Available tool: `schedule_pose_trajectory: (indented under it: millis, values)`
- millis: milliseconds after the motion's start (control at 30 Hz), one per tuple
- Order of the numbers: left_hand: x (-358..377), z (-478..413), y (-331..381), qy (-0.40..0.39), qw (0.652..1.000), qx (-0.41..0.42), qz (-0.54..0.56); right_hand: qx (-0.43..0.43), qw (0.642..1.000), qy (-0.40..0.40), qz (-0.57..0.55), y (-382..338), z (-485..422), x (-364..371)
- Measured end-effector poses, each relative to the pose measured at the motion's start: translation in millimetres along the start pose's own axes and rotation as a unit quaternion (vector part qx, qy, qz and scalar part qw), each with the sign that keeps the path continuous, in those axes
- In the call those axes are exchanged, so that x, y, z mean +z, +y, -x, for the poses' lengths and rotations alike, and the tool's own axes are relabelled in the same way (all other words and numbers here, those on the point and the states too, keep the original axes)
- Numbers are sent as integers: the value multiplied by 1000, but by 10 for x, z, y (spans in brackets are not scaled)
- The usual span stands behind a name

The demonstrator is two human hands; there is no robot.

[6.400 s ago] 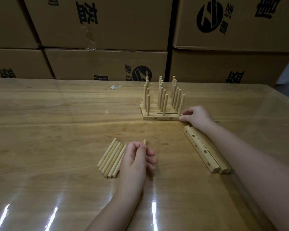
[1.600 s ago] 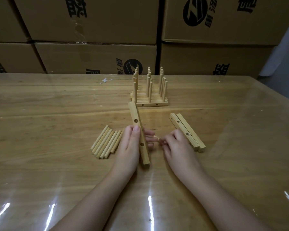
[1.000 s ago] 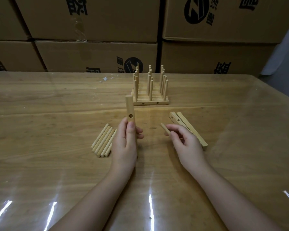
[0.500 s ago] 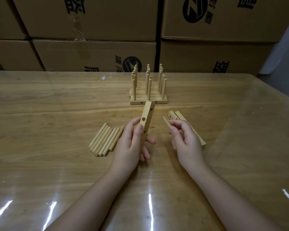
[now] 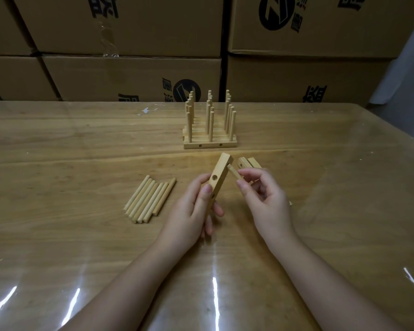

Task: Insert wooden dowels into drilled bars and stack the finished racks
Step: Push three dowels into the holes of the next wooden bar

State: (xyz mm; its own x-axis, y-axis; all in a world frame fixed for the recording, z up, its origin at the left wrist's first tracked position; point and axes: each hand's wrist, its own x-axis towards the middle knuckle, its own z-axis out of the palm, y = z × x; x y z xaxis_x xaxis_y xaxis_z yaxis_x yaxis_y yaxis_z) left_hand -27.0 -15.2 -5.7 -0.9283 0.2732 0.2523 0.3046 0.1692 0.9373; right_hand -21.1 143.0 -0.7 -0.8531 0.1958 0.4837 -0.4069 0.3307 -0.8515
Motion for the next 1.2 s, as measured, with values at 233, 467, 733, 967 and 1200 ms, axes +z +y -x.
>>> schedule_pose_trajectory:
  millis: [233, 467, 733, 967, 1200]
  values:
    - [5, -15, -10, -8, 1000, -3, -1, -47, 998, 20, 42, 8, -8, -18]
    - [9, -14, -48, -14, 999, -23, -47, -75, 991, 40, 108, 34, -15, -55]
    - [16, 15, 4, 3, 992, 19, -123, -69, 989, 41, 124, 33, -22, -68]
    - [9, 15, 1, -6, 991, 31, -131, -61, 989, 38, 131, 54, -26, -61]
    - [-3, 4, -44, -15, 988, 30, -148, -47, 991, 29, 122, 85, -23, -53]
